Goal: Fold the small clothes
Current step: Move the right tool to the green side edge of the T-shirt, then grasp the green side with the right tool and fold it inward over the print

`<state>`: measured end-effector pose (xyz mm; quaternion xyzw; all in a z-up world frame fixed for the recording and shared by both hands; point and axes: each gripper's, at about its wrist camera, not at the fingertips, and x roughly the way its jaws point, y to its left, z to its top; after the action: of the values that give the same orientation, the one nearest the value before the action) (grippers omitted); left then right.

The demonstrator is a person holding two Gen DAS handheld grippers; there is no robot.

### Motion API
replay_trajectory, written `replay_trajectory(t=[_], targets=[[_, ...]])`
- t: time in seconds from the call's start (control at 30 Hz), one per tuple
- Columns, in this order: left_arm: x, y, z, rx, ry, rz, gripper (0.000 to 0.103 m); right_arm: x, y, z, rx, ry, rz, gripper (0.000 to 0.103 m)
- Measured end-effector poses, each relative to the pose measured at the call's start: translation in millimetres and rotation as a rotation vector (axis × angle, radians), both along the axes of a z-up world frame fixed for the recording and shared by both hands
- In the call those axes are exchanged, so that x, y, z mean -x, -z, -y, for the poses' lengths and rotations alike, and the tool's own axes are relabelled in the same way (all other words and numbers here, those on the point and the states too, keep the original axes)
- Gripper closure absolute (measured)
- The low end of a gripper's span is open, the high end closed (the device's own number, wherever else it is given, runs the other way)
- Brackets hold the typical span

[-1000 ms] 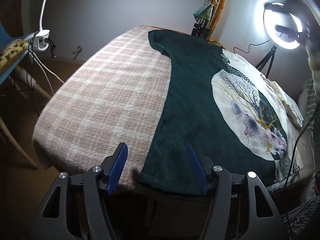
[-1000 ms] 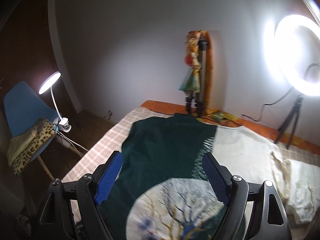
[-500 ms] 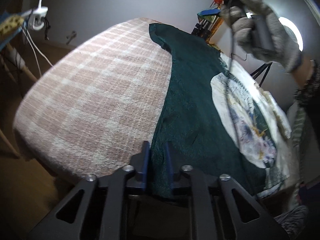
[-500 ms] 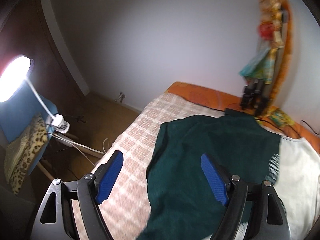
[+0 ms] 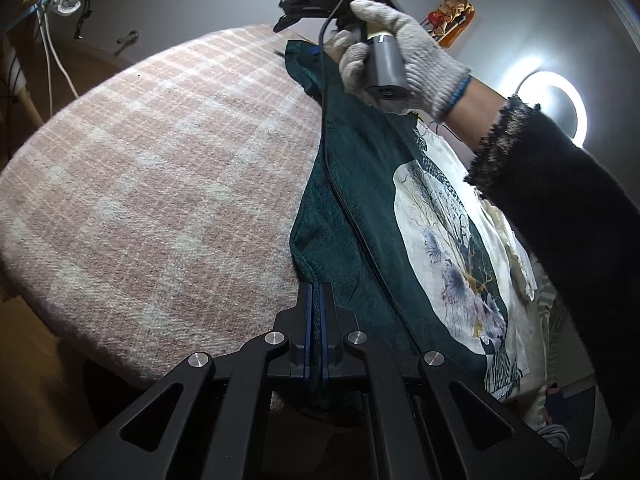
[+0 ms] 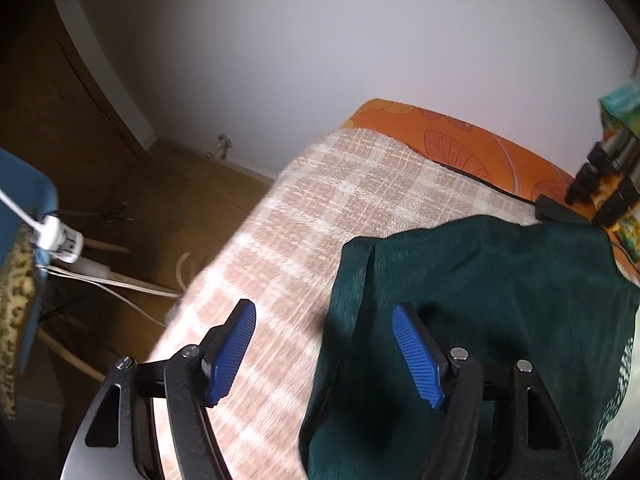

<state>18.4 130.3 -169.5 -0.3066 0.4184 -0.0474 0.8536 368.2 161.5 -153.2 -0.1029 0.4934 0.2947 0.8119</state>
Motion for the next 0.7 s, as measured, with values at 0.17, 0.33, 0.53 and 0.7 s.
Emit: replay_trajectory(t=[0.17,0.33,0.53,0.7], targets=[[-2,2,-1,0.001,0.001,0.002,0.102,-9,17,-6,0.087,-0.012,-0.005,0.064],[-2,-1,2,-0.011,0.007,0.013,0.102,-10,11,4,0.125,-0.011,0.034,0.102],[-1,-12,9,-0.033,0.028,0.048,0.102,-12,-19,42,0.054,0.043,0.069,0.103],[0,-25,18,-0.039,0.053,0.089,0.102,-9,-54,81,-0.004,0.07,0.111,0.103]])
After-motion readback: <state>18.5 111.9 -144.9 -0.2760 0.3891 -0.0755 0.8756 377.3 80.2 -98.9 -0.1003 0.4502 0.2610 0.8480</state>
